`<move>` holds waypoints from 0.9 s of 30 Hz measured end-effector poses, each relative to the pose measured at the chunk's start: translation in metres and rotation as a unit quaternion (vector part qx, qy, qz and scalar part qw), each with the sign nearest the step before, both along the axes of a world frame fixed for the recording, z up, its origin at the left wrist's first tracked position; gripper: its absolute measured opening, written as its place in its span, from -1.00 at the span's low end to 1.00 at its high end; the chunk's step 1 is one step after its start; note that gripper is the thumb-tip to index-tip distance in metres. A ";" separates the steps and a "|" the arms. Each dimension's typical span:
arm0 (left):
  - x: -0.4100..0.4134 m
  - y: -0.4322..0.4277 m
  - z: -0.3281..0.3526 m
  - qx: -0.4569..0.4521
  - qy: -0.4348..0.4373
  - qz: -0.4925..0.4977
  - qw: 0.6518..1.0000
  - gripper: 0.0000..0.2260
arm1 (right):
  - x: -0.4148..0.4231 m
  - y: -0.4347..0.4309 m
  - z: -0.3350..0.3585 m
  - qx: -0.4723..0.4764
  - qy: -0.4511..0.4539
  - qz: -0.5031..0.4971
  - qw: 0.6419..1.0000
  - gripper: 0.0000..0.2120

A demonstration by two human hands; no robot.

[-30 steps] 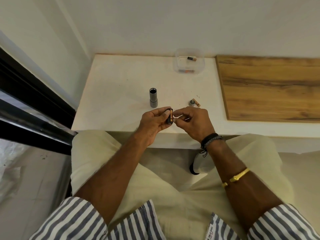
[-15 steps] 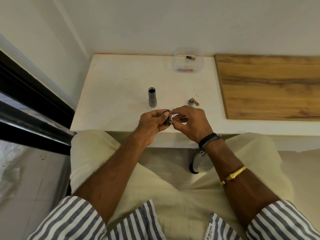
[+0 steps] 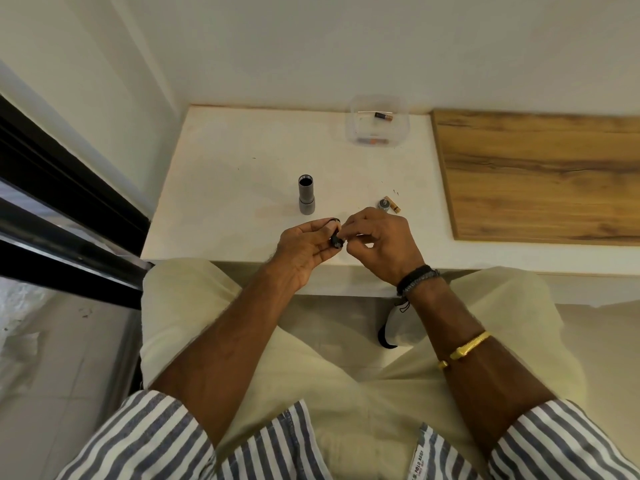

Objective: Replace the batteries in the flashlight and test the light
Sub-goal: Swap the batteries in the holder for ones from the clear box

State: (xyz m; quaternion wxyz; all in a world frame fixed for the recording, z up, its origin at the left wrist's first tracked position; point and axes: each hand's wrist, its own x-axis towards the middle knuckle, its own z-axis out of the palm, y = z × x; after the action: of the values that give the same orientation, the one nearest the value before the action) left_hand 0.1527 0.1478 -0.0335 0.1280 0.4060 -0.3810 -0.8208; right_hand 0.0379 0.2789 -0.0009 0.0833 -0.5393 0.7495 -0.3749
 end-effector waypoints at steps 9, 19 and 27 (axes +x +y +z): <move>-0.003 -0.002 -0.002 0.029 0.035 0.035 0.998 -0.78 | -0.008 0.001 -0.006 -0.045 -0.122 -0.147 0.981 -0.90; -0.005 0.002 -0.005 0.050 0.047 0.014 0.998 -0.69 | -0.072 0.008 -0.037 -0.086 -0.276 -0.412 0.864 -0.87; -0.002 0.001 0.002 0.129 0.125 0.004 0.984 -0.76 | -0.087 0.003 -0.063 0.004 -0.207 -0.438 0.875 -0.87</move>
State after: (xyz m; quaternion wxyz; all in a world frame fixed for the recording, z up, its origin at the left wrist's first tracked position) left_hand 0.1506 0.1485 -0.0317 0.1240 0.3147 -0.2511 -0.9069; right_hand -0.0493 0.2821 -0.0643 0.0660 -0.0658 0.8759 -0.4734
